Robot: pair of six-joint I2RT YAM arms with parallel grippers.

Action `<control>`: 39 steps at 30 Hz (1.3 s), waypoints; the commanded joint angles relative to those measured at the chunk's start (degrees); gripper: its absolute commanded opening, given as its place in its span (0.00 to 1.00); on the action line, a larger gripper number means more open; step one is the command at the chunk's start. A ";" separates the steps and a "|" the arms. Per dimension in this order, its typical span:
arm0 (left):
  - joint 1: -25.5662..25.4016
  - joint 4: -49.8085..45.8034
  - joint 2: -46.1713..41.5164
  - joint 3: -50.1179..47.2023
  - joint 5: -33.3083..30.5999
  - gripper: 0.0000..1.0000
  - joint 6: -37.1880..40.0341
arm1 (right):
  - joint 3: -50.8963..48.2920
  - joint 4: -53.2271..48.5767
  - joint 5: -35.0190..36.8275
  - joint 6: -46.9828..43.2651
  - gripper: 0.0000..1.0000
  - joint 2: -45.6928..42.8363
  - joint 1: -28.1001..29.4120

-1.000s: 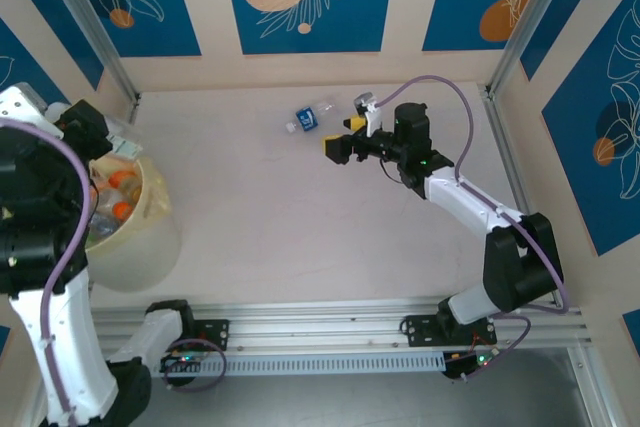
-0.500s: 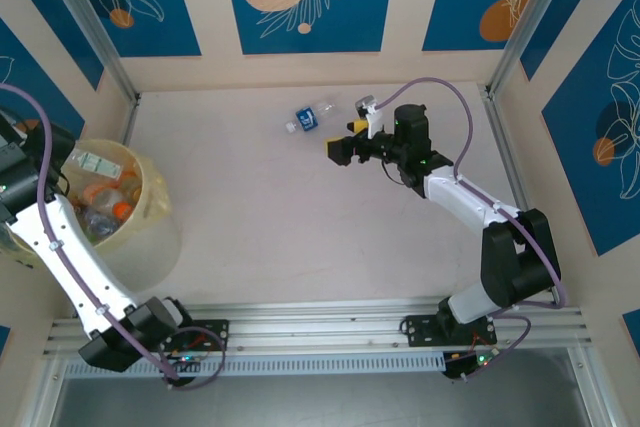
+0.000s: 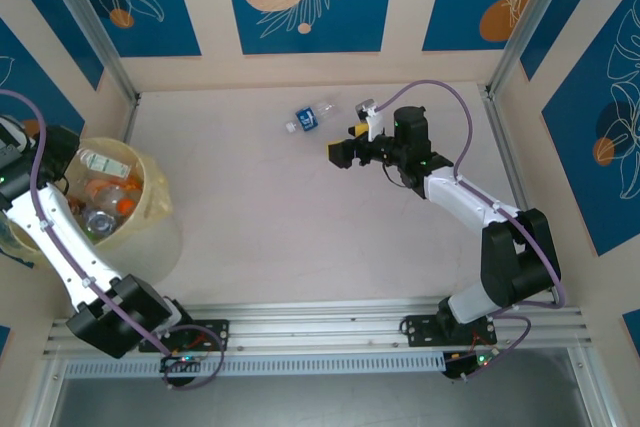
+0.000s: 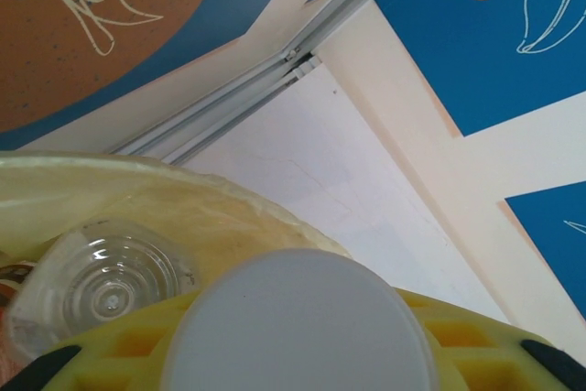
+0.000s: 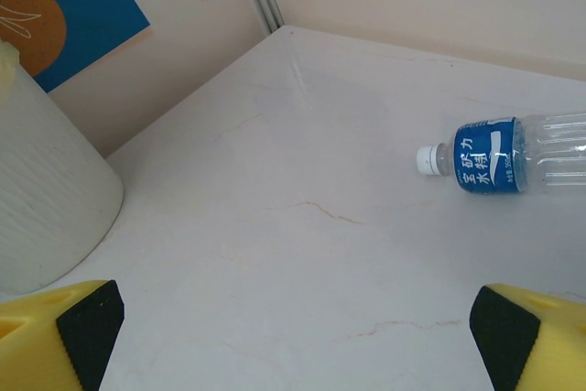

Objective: Put the plastic bottles in the bin

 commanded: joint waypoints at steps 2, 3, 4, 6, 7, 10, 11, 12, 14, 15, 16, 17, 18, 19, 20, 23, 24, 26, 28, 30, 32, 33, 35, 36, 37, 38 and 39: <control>0.20 -4.13 1.40 -1.83 -2.86 0.49 1.87 | 1.83 -1.16 0.04 -0.13 0.99 0.66 0.85; 0.28 -4.34 1.48 -2.01 -3.54 0.58 2.14 | 1.91 -1.28 0.11 -0.20 0.99 0.72 1.01; 0.33 -4.47 1.34 -2.26 -4.04 0.65 2.38 | 2.02 -1.42 0.24 -0.21 0.99 0.77 1.17; 0.37 -5.10 1.02 -1.75 -5.16 0.78 3.16 | 2.41 -1.78 0.17 -0.30 0.99 0.95 1.34; 0.41 -5.86 0.84 -0.71 -6.23 0.85 3.66 | 2.76 -2.24 0.19 -0.53 0.99 0.99 1.51; 0.43 -8.15 0.19 3.70 -8.45 1.00 5.17 | 3.60 -3.22 0.28 -1.19 0.99 1.26 1.91; 0.46 -9.01 0.03 5.56 -9.09 1.00 5.54 | 3.70 -3.33 0.37 -1.28 0.99 1.39 2.09; 0.38 -9.99 -0.13 7.53 -9.45 1.00 5.75 | 3.79 -3.33 0.43 -1.28 0.99 1.43 2.19; 0.37 -11.17 -0.85 11.32 -9.46 1.00 5.75 | 3.88 -3.28 0.54 -1.27 0.99 1.73 2.46; 0.37 -11.12 -1.41 12.51 -8.81 1.00 5.46 | 3.95 -3.30 0.55 -1.24 0.99 1.90 2.60; 0.25 -10.59 -2.16 13.05 -7.29 1.00 4.73 | 4.04 -3.30 0.63 -1.19 0.99 2.09 2.85; 0.08 -9.90 -3.00 13.03 -5.51 1.00 3.77 | 4.13 -3.33 0.63 -1.29 0.99 2.30 2.97; -0.61 -8.69 -3.80 12.49 -3.50 1.00 2.37 | 4.27 -3.46 0.72 -1.28 0.99 2.48 3.14; -2.12 -7.63 -4.53 11.67 -2.16 1.00 1.43 | 4.39 -3.54 0.82 -1.34 0.99 2.70 3.28; -3.98 -7.16 -4.86 11.08 -1.95 1.00 0.97 | 4.61 -3.55 0.81 -1.46 0.99 2.82 3.48; -10.11 -5.80 -4.52 9.56 -4.51 1.00 0.50 | 5.40 -4.31 0.81 -2.02 0.99 3.19 3.99; -11.74 -5.10 -3.96 9.09 -5.31 1.00 0.47 | 5.61 -4.58 0.73 -2.31 0.99 3.27 4.16; -13.75 -4.24 -2.20 9.05 -5.74 1.00 0.57 | 5.81 -5.18 0.85 -2.80 0.99 3.19 4.42; -15.14 -2.30 -0.59 8.41 -5.52 1.00 1.09 | 5.73 -5.48 1.07 -3.11 0.99 3.10 4.52; -15.28 0.08 1.09 7.02 -5.17 1.00 1.33 | 5.39 -5.41 1.08 -3.04 0.99 3.02 4.74; -15.27 0.18 3.62 6.00 -6.56 1.00 1.79 | 5.20 -5.37 1.07 -2.85 0.99 2.99 4.84; -15.32 0.27 4.64 4.94 -7.73 1.00 1.88 | 5.11 -5.34 1.08 -2.86 0.99 3.01 4.98; -15.27 0.66 5.22 1.59 -8.46 1.00 1.05 | 5.10 -5.42 1.18 -2.90 0.99 2.93 5.04; -15.27 0.72 4.57 -0.43 -8.59 1.00 0.10 | 5.11 -5.63 1.30 -3.03 0.99 2.84 5.15; -15.26 1.02 3.34 -2.48 -8.81 1.00 -0.47 | 5.17 -5.89 1.40 -3.19 0.99 2.76 5.25; -15.28 1.58 1.98 -4.06 -9.39 1.00 -1.03 | 5.19 -6.00 1.56 -3.36 0.99 2.69 5.26; -15.27 2.15 0.40 -5.54 -10.66 1.00 -1.25 | 5.12 -6.12 1.68 -3.61 0.99 2.59 5.35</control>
